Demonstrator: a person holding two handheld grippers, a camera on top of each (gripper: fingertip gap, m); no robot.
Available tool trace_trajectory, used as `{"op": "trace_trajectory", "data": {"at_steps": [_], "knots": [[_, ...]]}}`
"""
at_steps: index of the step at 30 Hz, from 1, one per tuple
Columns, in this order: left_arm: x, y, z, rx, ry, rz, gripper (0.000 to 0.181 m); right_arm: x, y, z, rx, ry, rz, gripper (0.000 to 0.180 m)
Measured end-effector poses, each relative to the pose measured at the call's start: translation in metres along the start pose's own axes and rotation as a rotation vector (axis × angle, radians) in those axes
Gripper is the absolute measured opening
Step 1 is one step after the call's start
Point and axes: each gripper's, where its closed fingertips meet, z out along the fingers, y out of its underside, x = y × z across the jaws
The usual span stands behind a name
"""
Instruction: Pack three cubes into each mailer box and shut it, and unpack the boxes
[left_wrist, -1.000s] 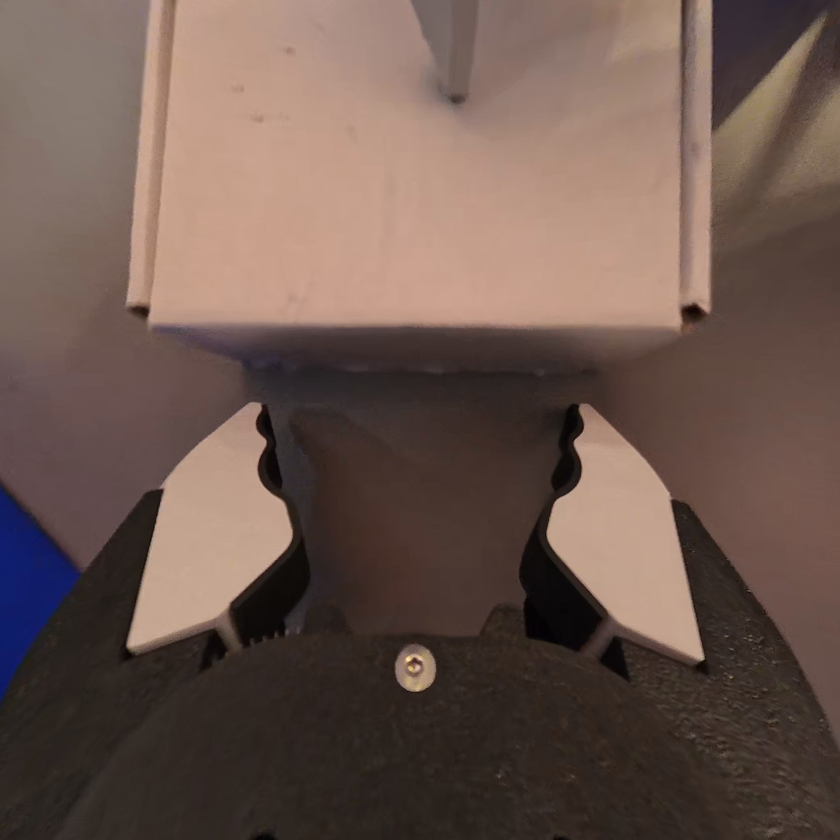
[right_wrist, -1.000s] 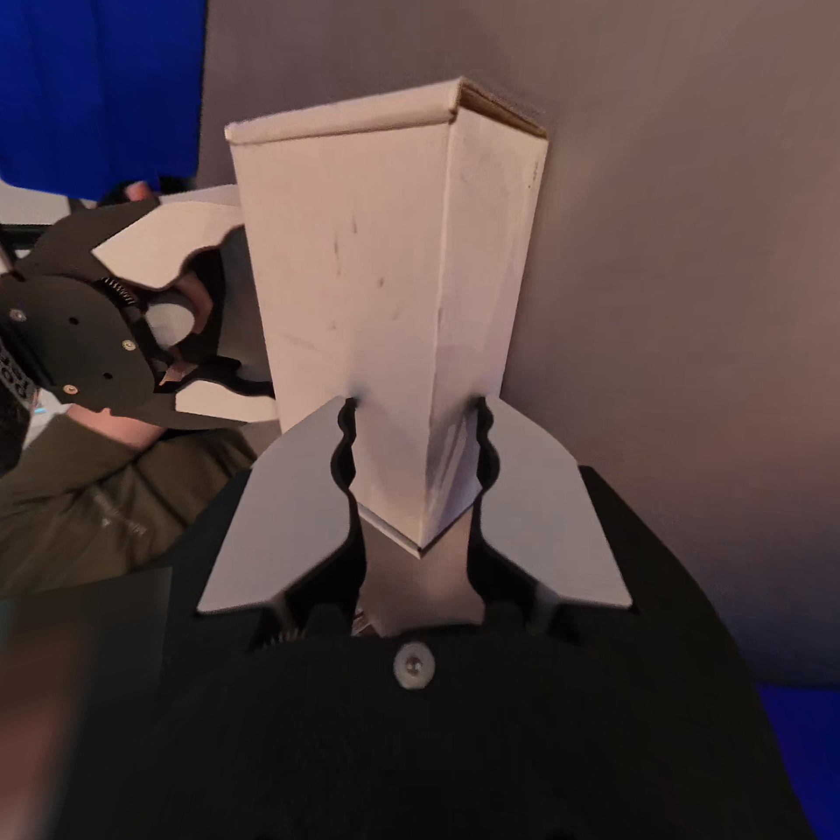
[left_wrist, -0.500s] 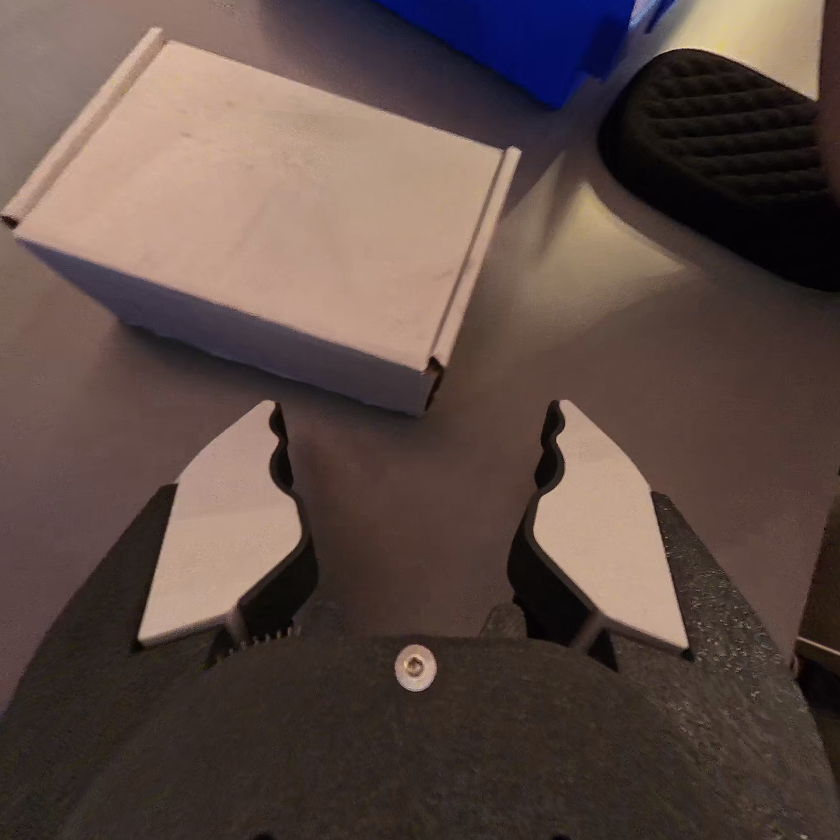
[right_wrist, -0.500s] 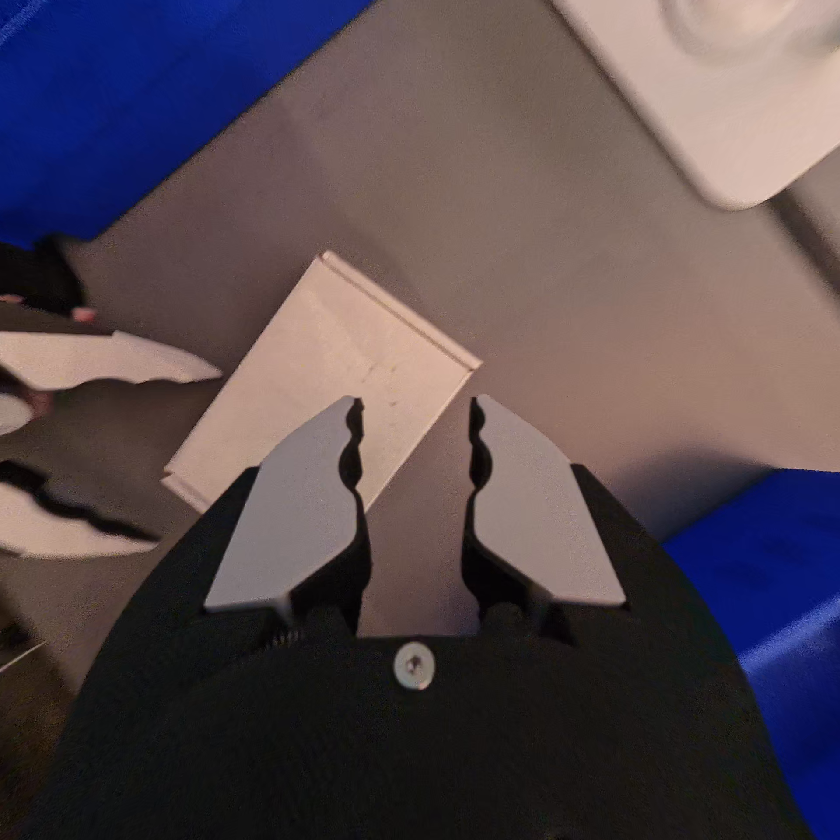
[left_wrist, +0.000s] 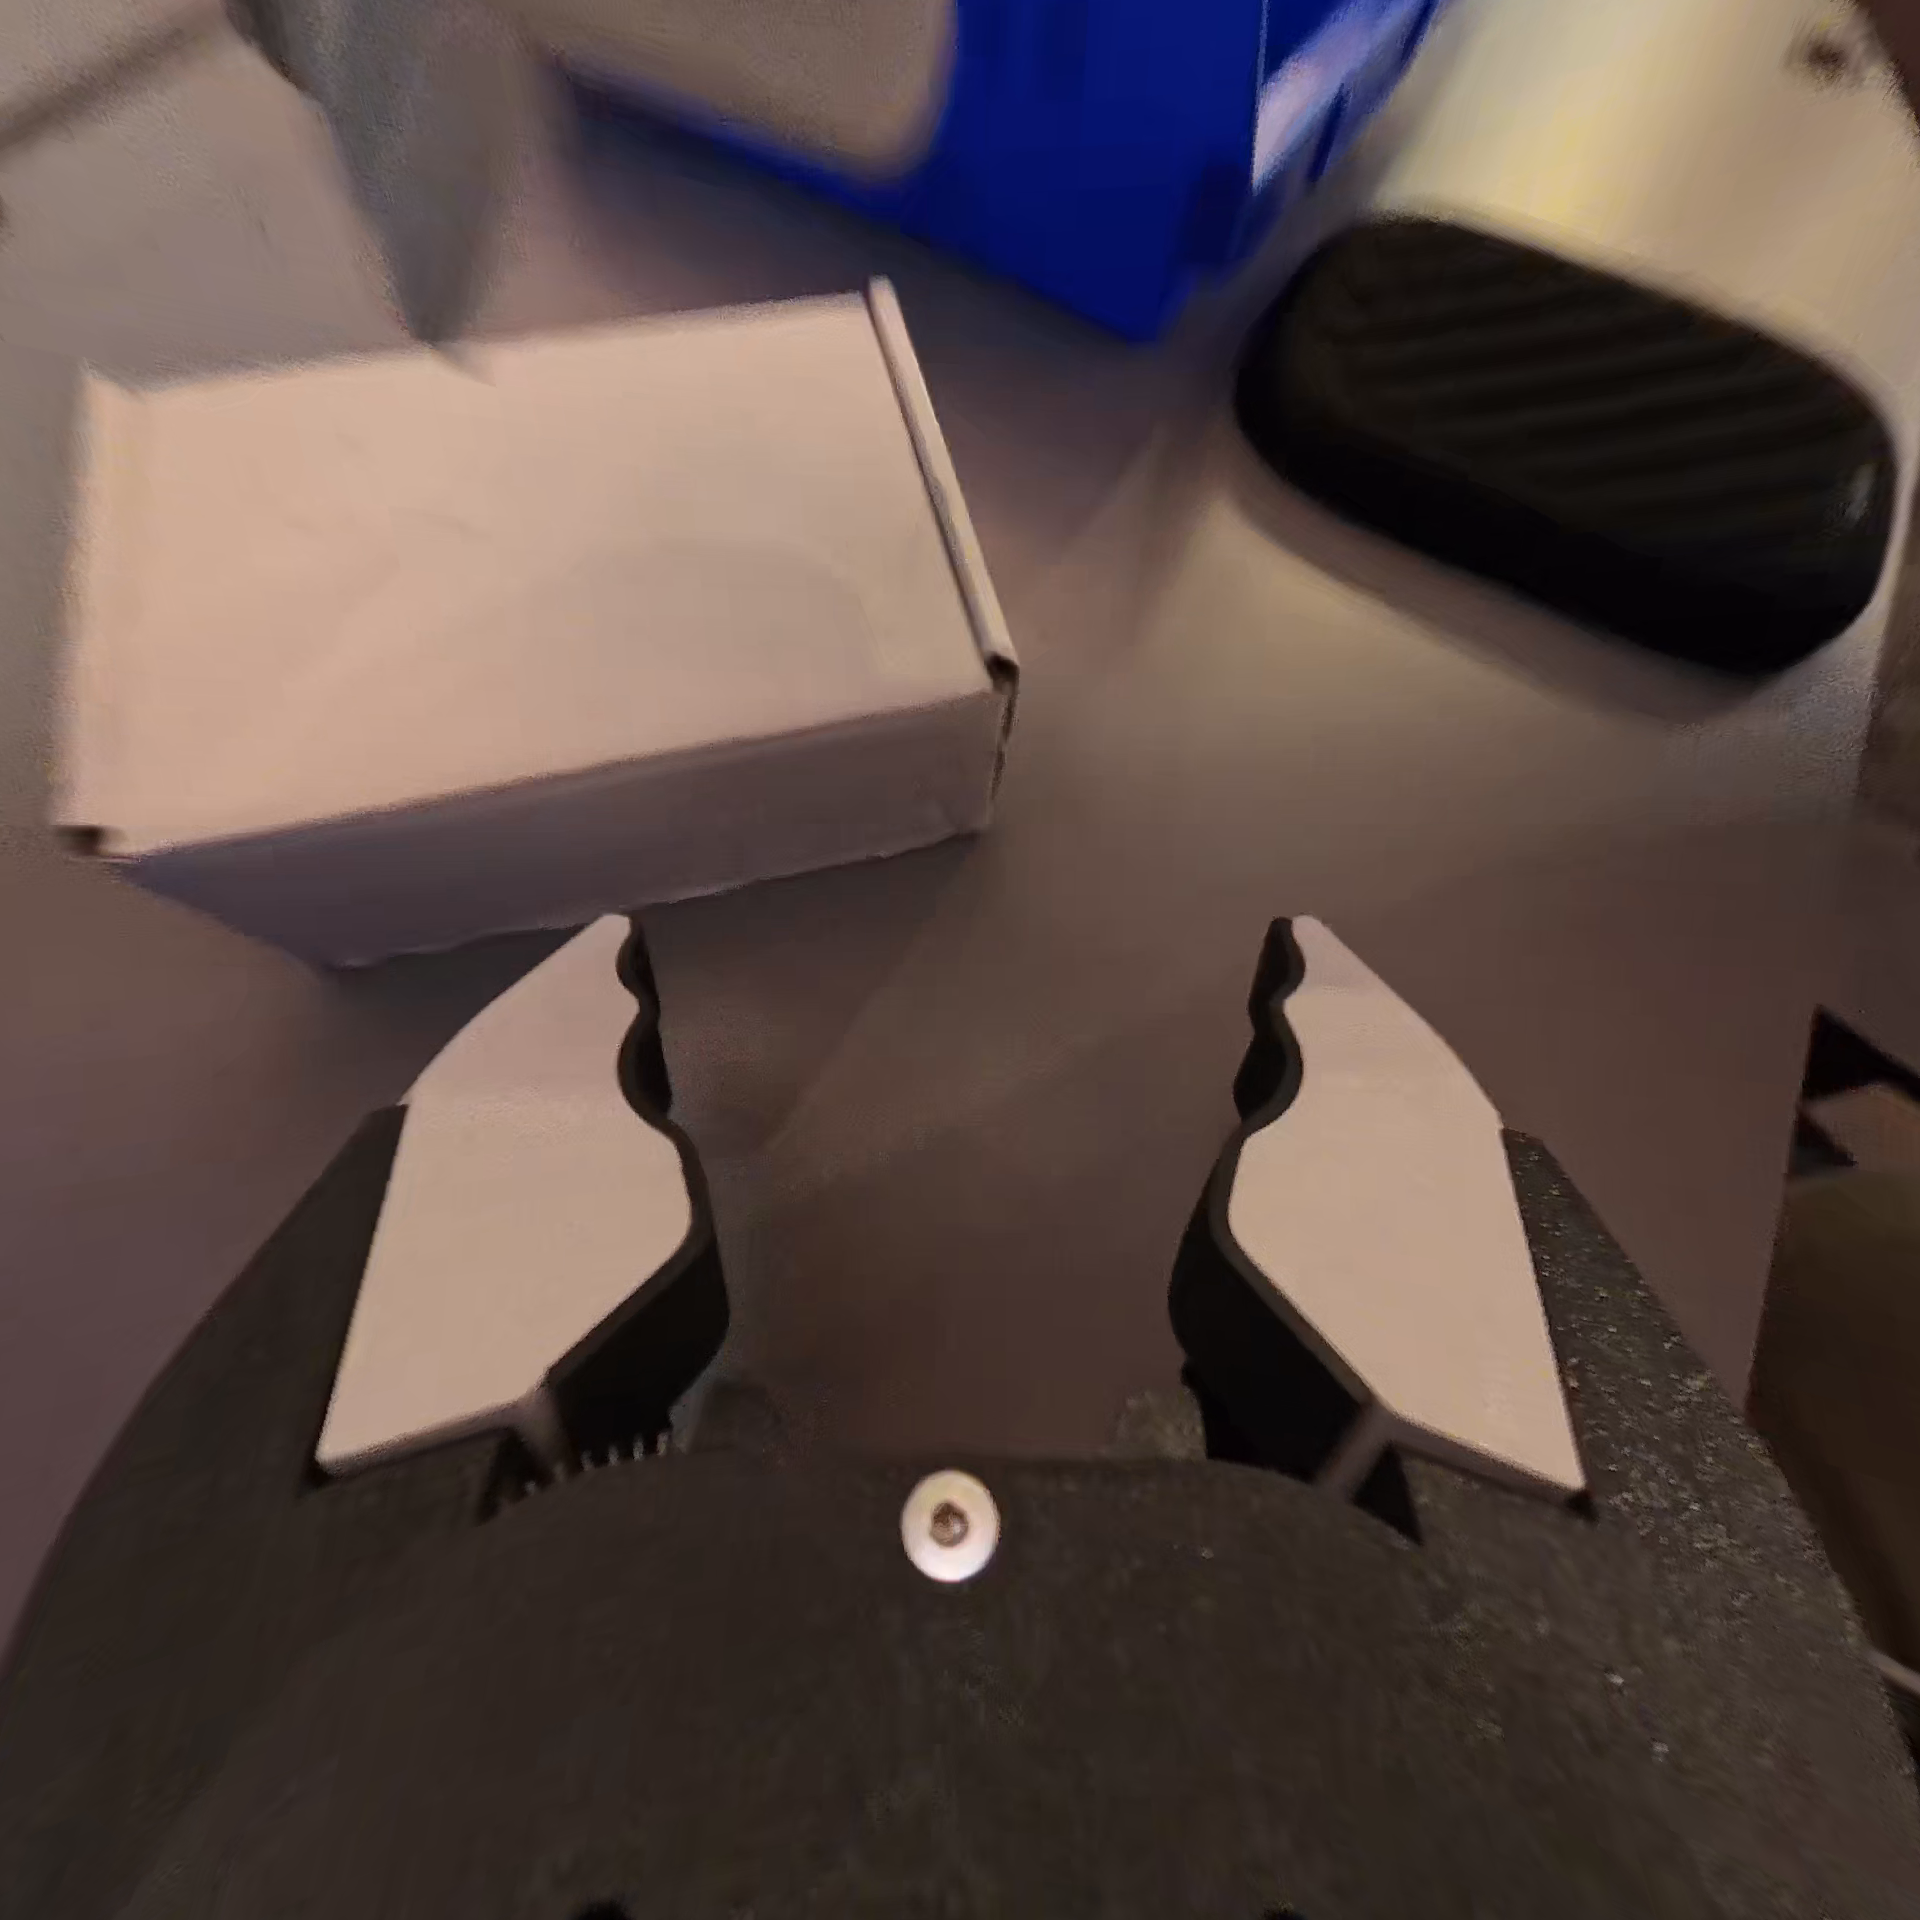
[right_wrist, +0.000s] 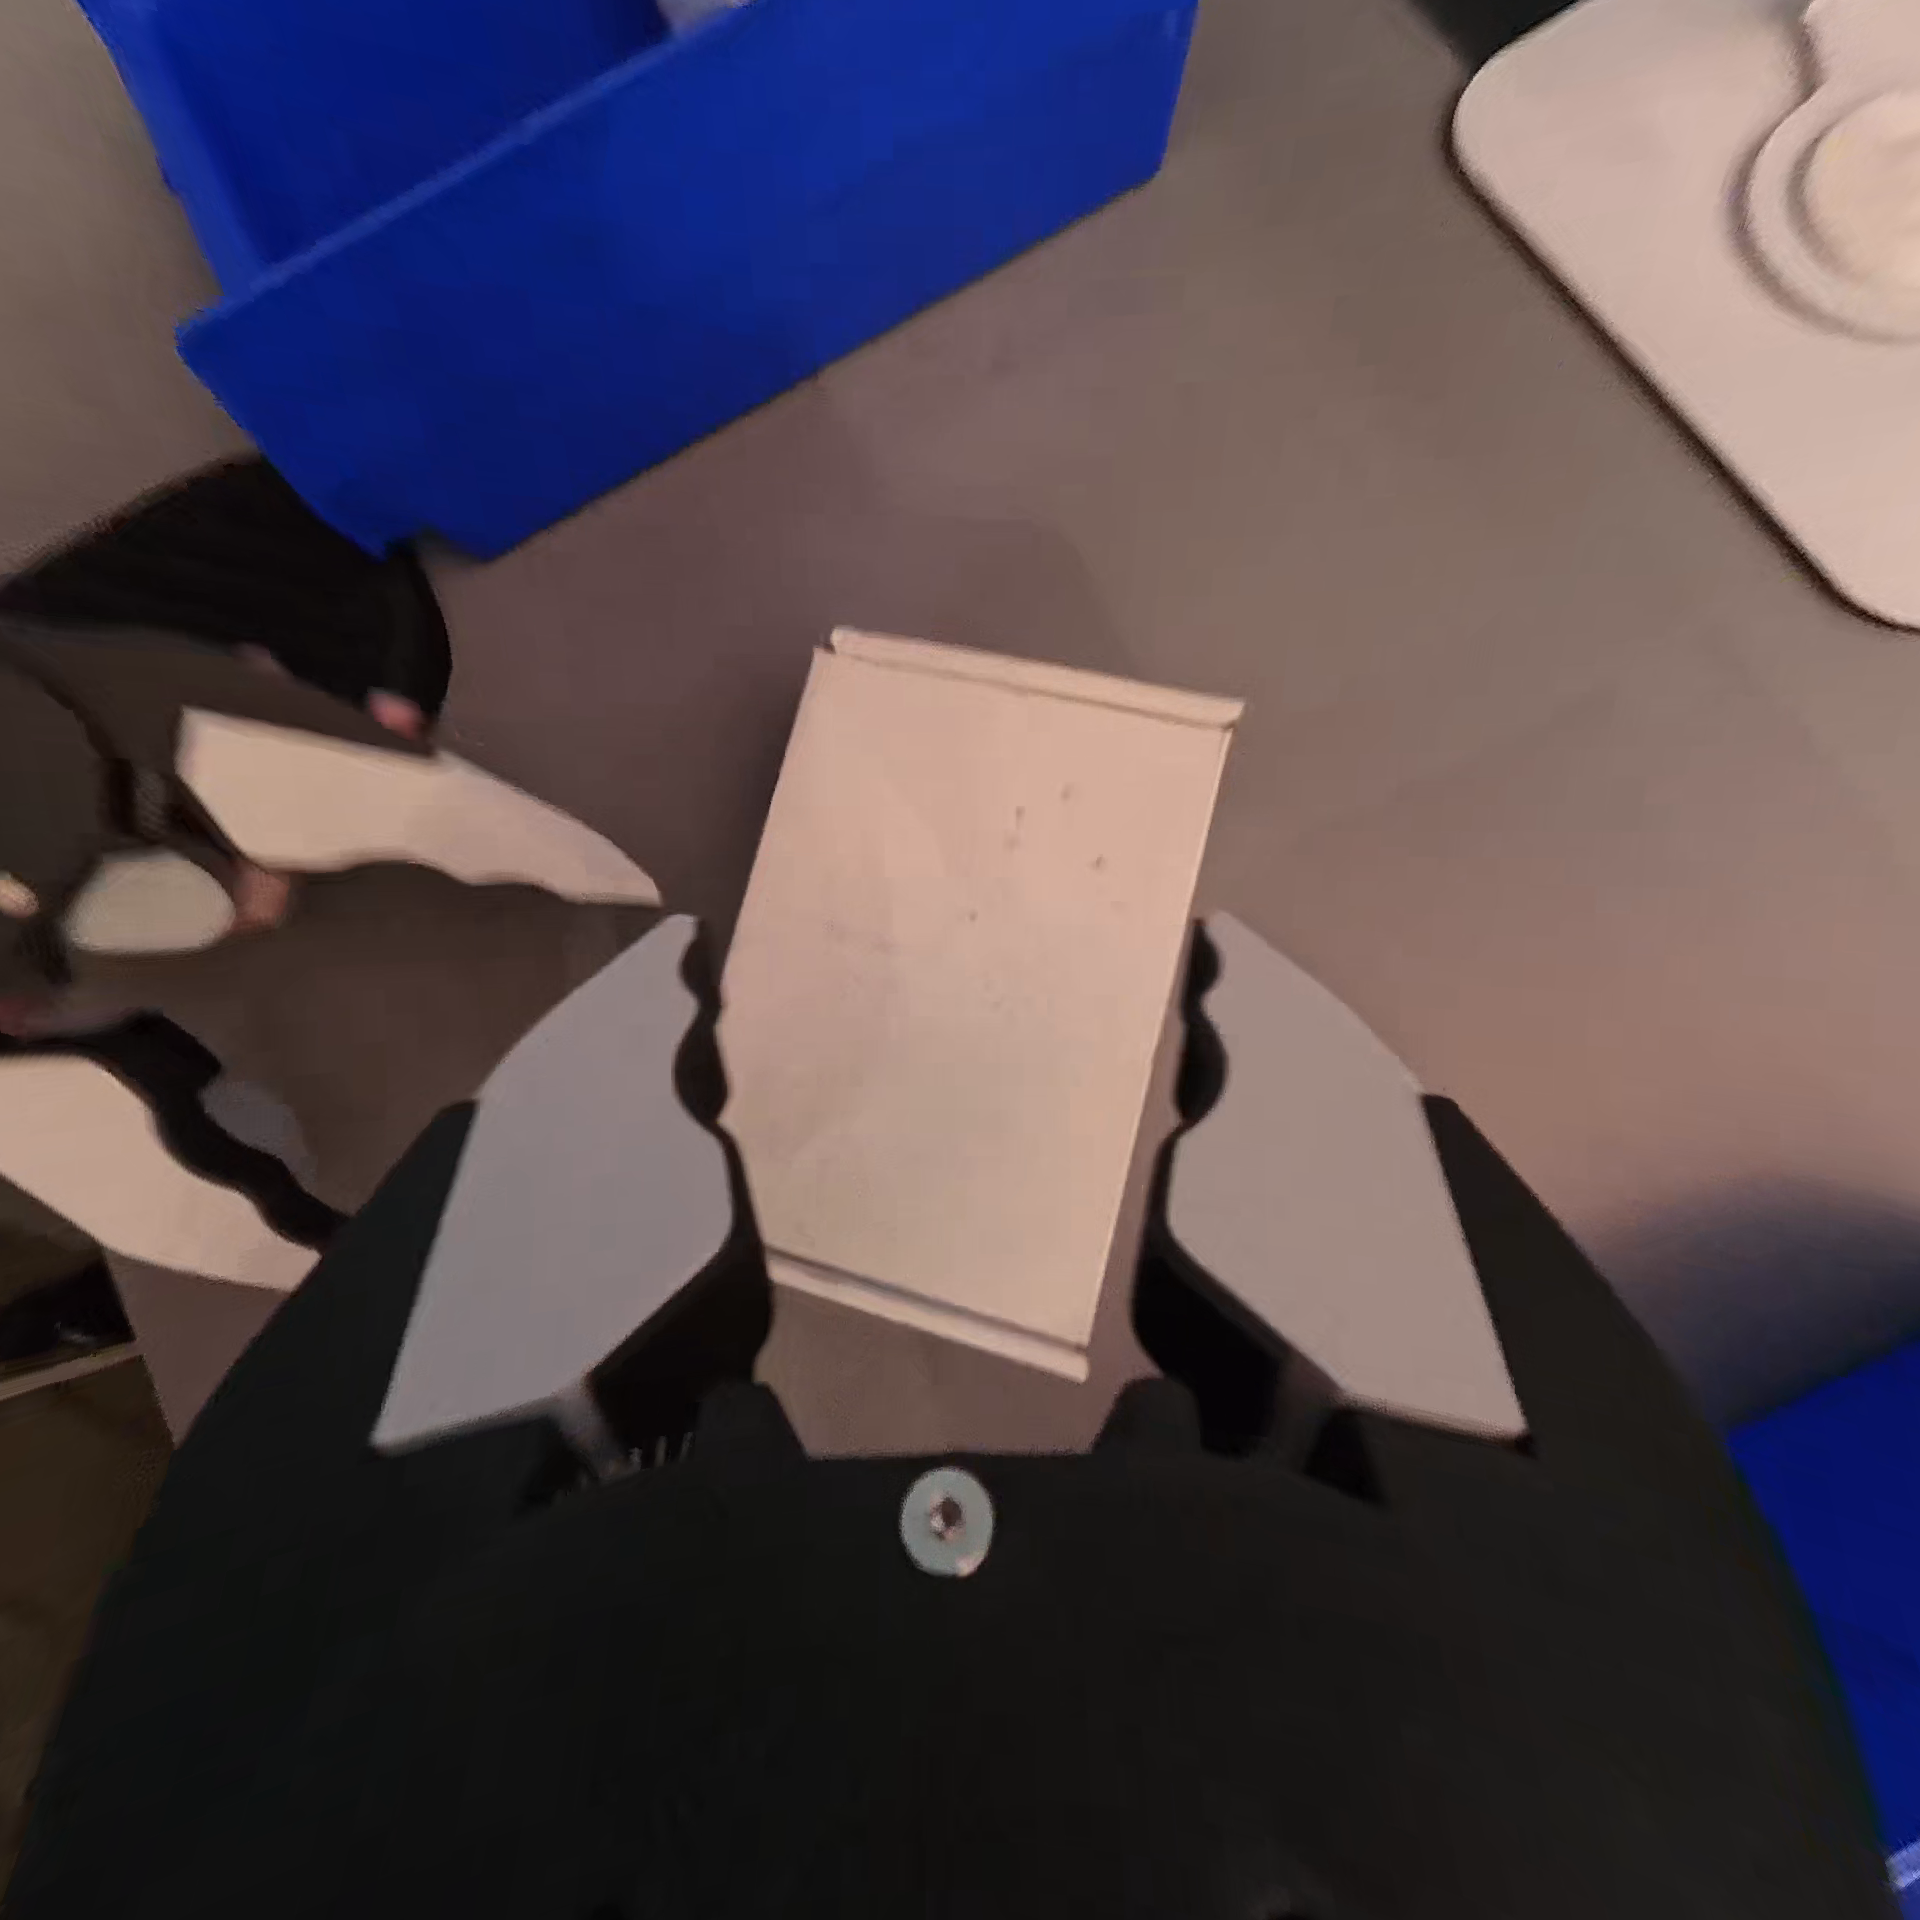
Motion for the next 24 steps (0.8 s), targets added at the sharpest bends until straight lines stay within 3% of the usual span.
{"op": "trace_trajectory", "data": {"at_steps": [3, 8, 15, 24], "knots": [[-0.015, -0.029, -0.031, 0.207, -0.018, -0.061, 0.1, -0.012, 0.021, 0.015, -0.228, 0.025, -0.061, 0.117], [-0.025, -0.046, -0.057, 0.37, 0.068, -0.177, 0.096, -0.008, 0.034, 0.035, -0.43, 0.156, -0.057, 0.125], [-0.019, -0.034, -0.045, 0.272, 0.066, -0.125, 0.092, 0.002, 0.048, 0.055, -0.501, 0.18, 0.048, 0.129], [-0.012, -0.019, -0.03, 0.149, 0.003, -0.008, 0.093, 0.002, 0.053, 0.059, -0.551, 0.195, 0.024, 0.128]]}}
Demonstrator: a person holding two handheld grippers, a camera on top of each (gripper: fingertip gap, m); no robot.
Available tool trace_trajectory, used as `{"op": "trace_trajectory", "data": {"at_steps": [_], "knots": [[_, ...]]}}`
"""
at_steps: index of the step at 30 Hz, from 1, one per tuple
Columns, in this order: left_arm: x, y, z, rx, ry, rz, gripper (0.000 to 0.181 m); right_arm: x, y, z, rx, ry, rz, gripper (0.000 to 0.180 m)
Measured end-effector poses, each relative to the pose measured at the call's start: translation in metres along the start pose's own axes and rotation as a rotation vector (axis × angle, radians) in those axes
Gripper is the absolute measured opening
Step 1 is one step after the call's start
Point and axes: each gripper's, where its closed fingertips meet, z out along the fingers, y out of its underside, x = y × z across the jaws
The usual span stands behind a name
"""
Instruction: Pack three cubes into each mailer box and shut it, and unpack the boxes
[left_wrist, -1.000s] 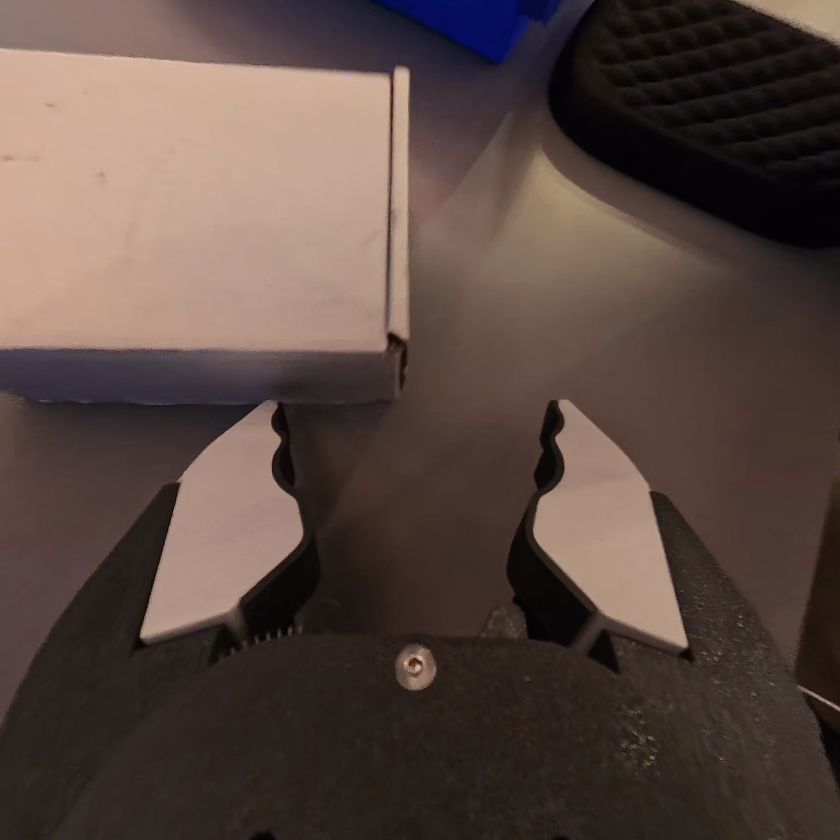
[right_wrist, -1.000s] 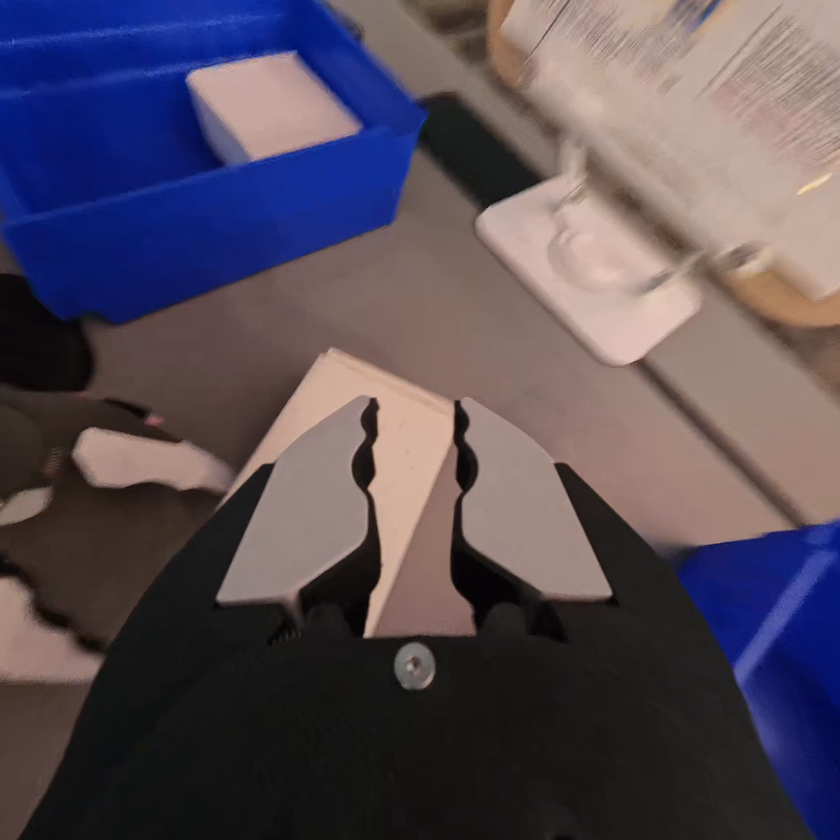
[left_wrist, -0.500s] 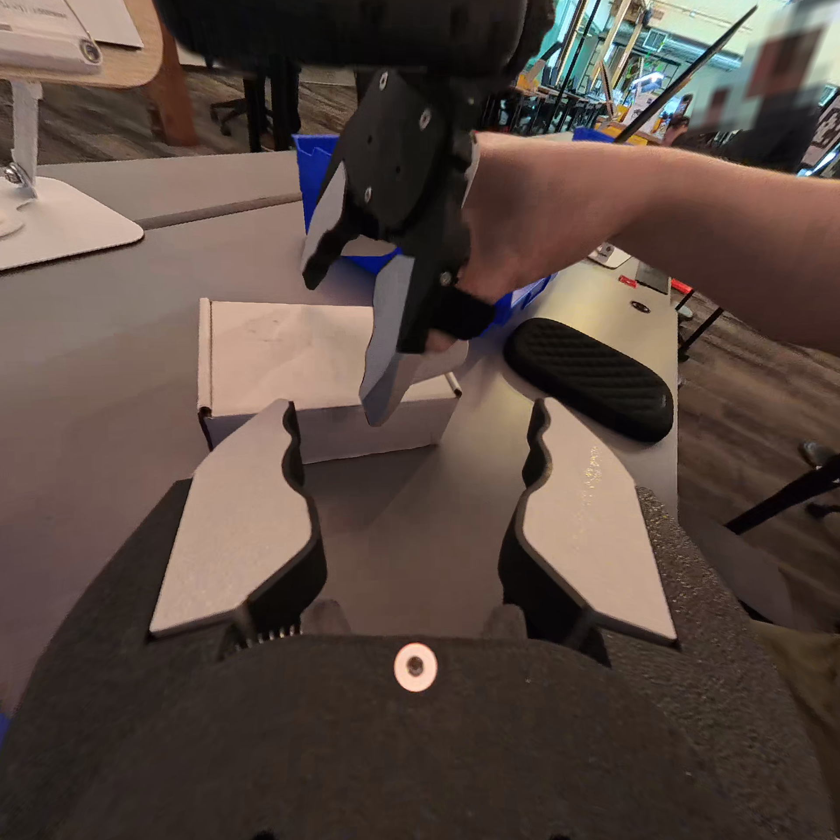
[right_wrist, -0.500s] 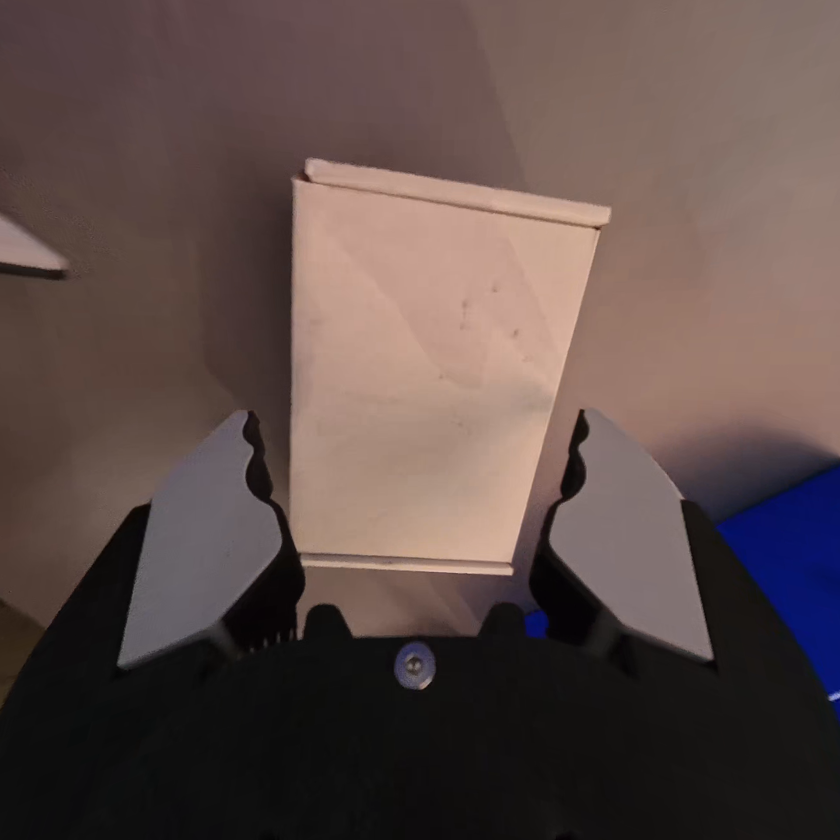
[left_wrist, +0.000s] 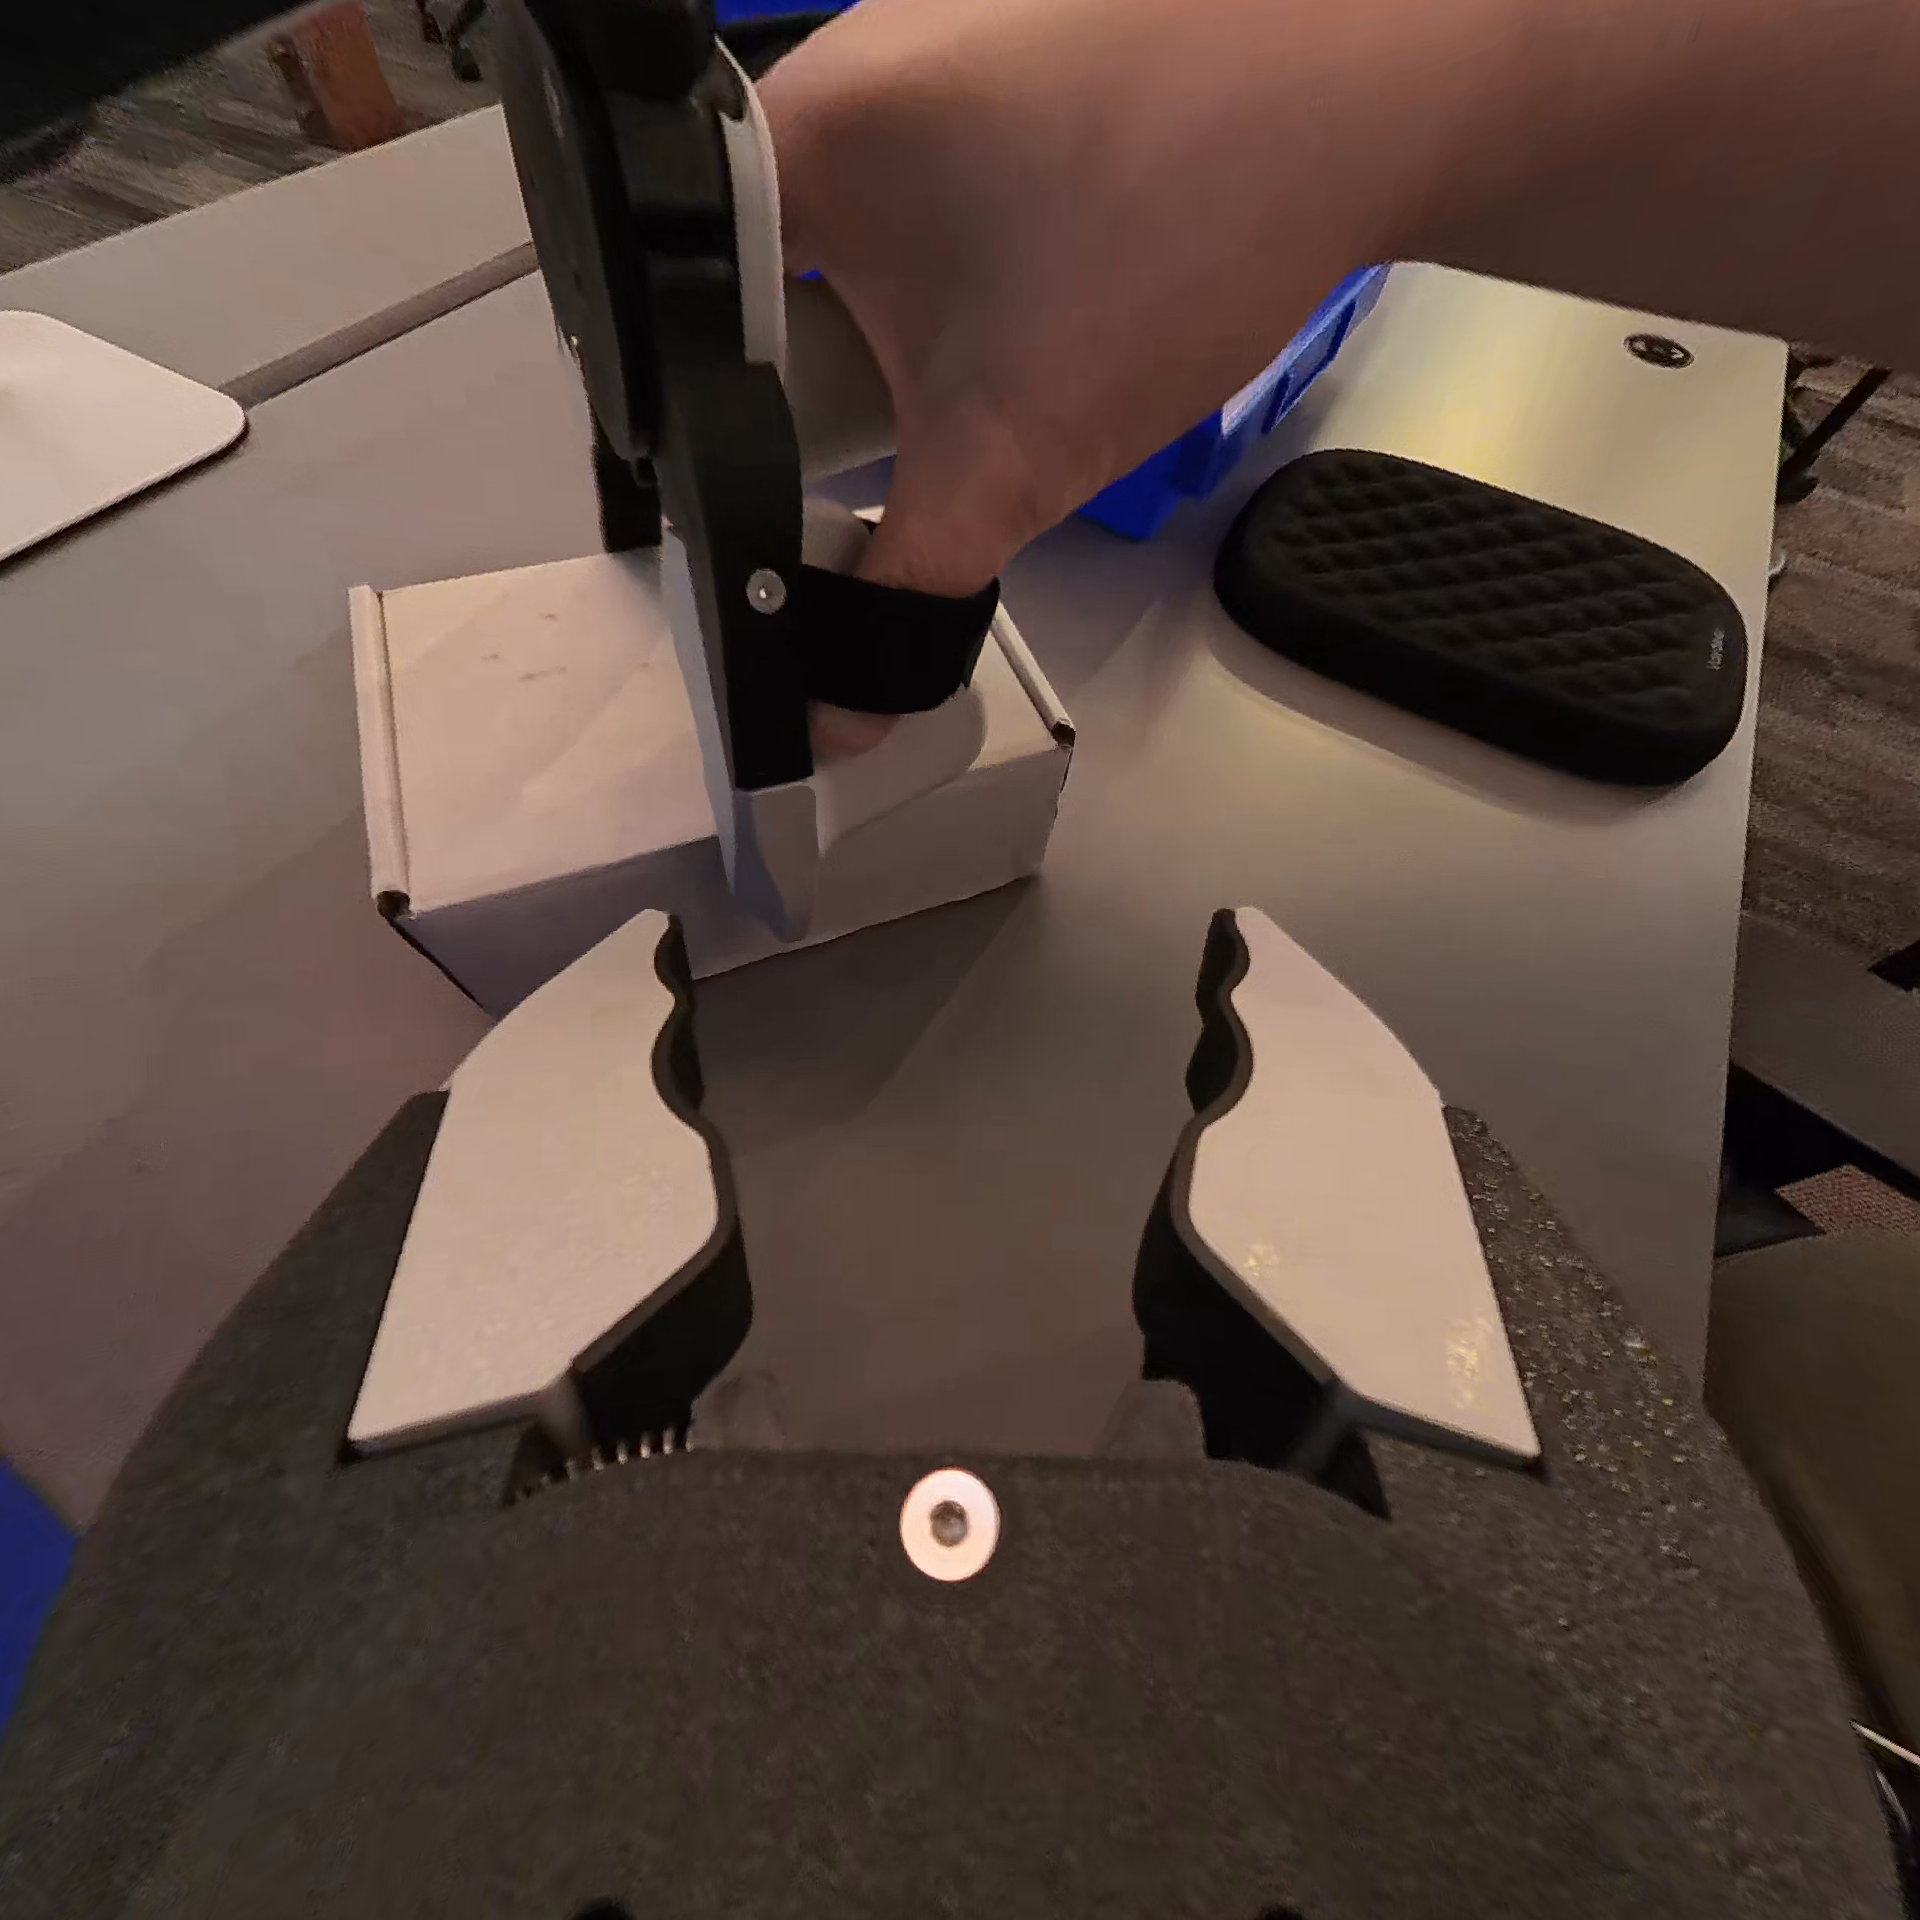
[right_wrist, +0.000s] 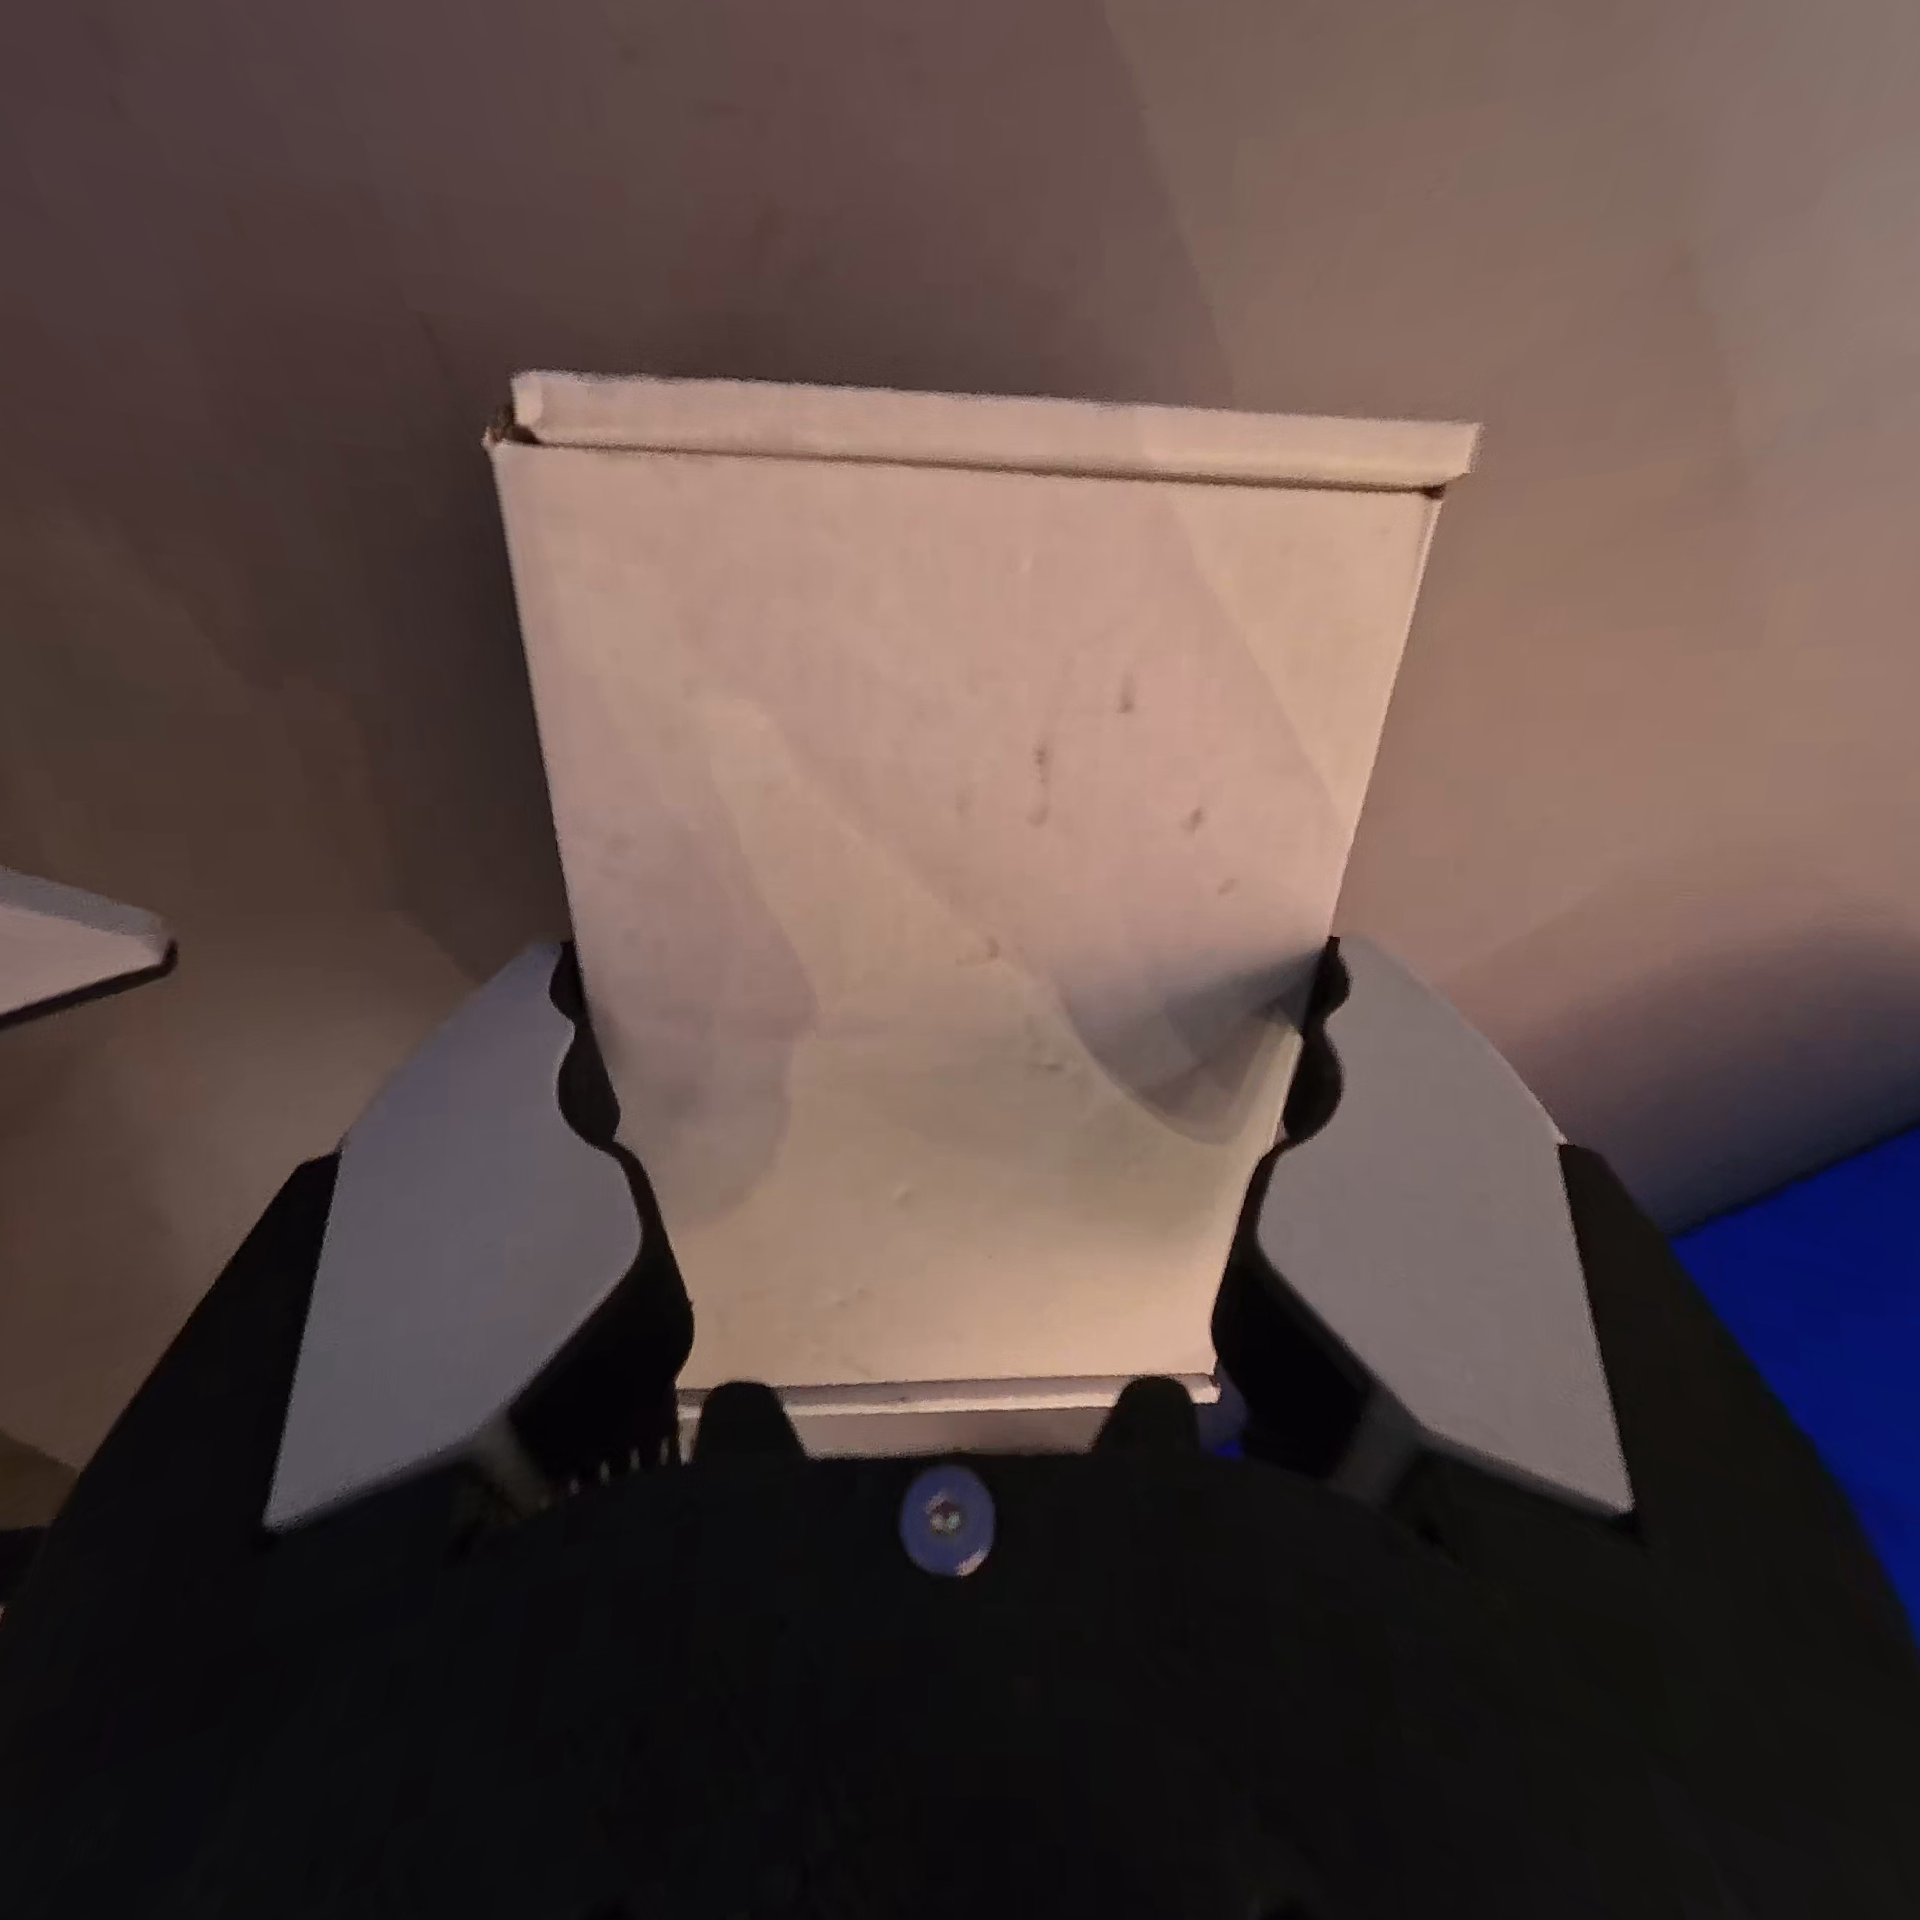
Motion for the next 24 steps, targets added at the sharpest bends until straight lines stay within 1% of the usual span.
{"op": "trace_trajectory", "data": {"at_steps": [7, 15, 18, 20, 24], "knots": [[0.0008, 0.0026, 0.0016, -0.015, 0.003, 0.005, 0.092, -0.0013, -0.0002, -0.0048, -0.006, -0.037, 0.001, 0.125], [0.0021, 0.0048, 0.003, -0.028, 0.003, 0.014, 0.092, -0.0019, 0.0046, -0.0049, -0.059, -0.022, 0.006, 0.125], [0.0021, 0.0041, 0.0026, -0.024, 0.003, 0.014, 0.092, -0.0004, 0.0075, -0.0014, -0.097, 0.012, -0.018, 0.127], [0.0016, 0.0036, 0.002, -0.02, -0.001, 0.015, 0.092, -0.0007, 0.0067, -0.0017, -0.099, 0.027, -0.033, 0.127], [0.0021, 0.0038, 0.0022, -0.023, -0.004, 0.021, 0.092, -0.0014, 0.0067, -0.0024, -0.084, 0.002, -0.009, 0.127]]}}
